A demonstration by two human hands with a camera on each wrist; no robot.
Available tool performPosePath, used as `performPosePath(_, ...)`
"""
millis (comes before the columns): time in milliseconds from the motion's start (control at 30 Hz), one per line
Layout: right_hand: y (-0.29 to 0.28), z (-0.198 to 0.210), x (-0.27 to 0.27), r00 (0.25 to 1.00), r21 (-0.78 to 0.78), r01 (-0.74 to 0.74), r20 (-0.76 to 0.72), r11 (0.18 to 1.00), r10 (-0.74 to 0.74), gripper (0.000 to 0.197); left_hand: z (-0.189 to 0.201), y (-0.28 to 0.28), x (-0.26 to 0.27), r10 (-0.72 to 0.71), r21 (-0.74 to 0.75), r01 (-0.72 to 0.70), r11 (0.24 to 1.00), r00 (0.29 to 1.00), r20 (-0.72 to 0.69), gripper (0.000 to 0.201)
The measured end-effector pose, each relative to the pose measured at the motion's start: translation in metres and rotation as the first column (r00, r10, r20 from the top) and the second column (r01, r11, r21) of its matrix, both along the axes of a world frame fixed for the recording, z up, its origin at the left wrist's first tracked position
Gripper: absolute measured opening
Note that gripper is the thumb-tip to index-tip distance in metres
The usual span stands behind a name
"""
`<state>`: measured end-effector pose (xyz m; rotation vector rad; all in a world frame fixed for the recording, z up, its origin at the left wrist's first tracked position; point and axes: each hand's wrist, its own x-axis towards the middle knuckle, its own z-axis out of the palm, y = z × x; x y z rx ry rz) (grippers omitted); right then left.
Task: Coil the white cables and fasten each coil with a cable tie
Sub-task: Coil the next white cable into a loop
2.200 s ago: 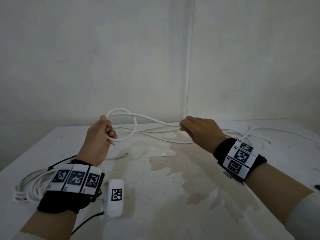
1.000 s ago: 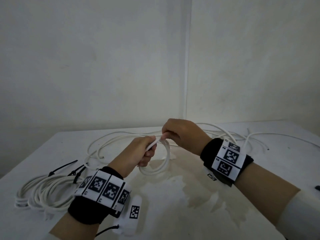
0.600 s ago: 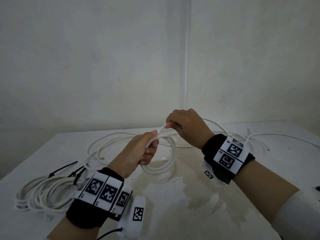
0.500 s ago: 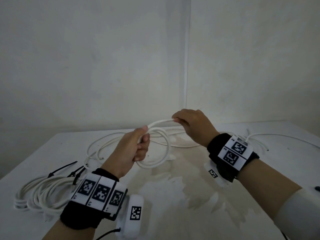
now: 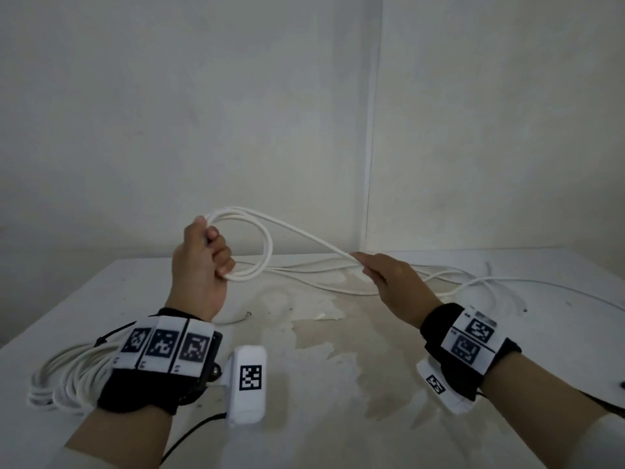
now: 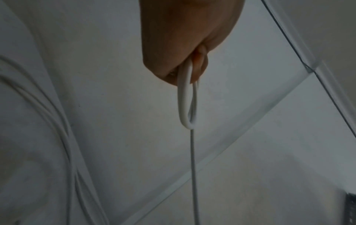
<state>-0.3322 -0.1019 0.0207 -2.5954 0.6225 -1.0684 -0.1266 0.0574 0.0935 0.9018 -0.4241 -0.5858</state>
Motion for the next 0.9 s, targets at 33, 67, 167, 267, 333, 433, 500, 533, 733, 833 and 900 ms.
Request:
performPosePath(33,-0.001,-0.005,0.002,1.0,-0.074,0.011,-0.003,0.997,-0.011,0.031,0.0,-0.001,0.003,0.026,-0.008,-0.026,1.0,1.0,-0.005,0.035)
performPosePath(67,0.0,-0.009,0.002,1.0,-0.16,0.018,-0.009,0.987,-0.019,0.032,0.001,-0.001,0.005,0.05,-0.008,-0.05,0.999,0.999,0.003,0.035)
performPosePath(167,0.009,-0.014,0.004,0.997,-0.354,-0.017,-0.07,0.935,-0.009,0.031,0.0,-0.005,0.006,0.106,0.031,-0.109,0.994,0.991,0.084,0.034)
performPosePath(267,0.022,-0.014,0.007,0.991,-0.488,-0.11,-0.115,0.866,0.062,0.027,-0.002,-0.01,-0.001,0.11,0.08,-0.124,0.989,0.982,0.156,0.032)
performPosePath(333,0.033,-0.012,0.01,0.985,-0.564,-0.166,-0.133,0.809,0.11,0.024,-0.003,-0.013,-0.004,0.096,0.113,-0.118,0.987,0.978,0.186,0.032)
performPosePath(433,0.05,-0.005,0.016,0.978,-0.632,-0.207,-0.131,0.747,0.161,0.021,-0.007,-0.018,-0.01,0.049,0.16,-0.084,0.984,0.976,0.21,0.032)
performPosePath(500,0.06,0.002,0.019,0.974,-0.635,-0.221,-0.111,0.741,0.195,0.019,-0.01,-0.022,-0.016,0.015,0.208,-0.071,0.975,0.966,0.257,0.033)
performPosePath(533,0.064,0.005,0.021,0.974,-0.636,-0.218,-0.099,0.74,0.202,0.019,-0.013,-0.024,-0.02,0.002,0.238,-0.076,0.968,0.955,0.297,0.034)
performPosePath(733,0.079,0.02,0.026,0.979,-0.654,-0.169,-0.027,0.737,0.201,0.027,-0.032,-0.028,-0.035,-0.105,0.36,-0.083,0.929,0.875,0.473,0.034)
performPosePath(833,0.073,0.024,0.033,0.975,-0.643,-0.173,-0.004,0.746,0.223,0.01,-0.041,-0.026,-0.049,-0.203,0.425,-0.064,0.903,0.809,0.552,0.033)
performPosePath(900,0.069,0.027,0.037,0.966,-0.588,-0.198,0.017,0.784,0.257,0.007,-0.044,-0.023,-0.058,-0.284,0.427,0.02,0.904,0.774,0.566,0.033)
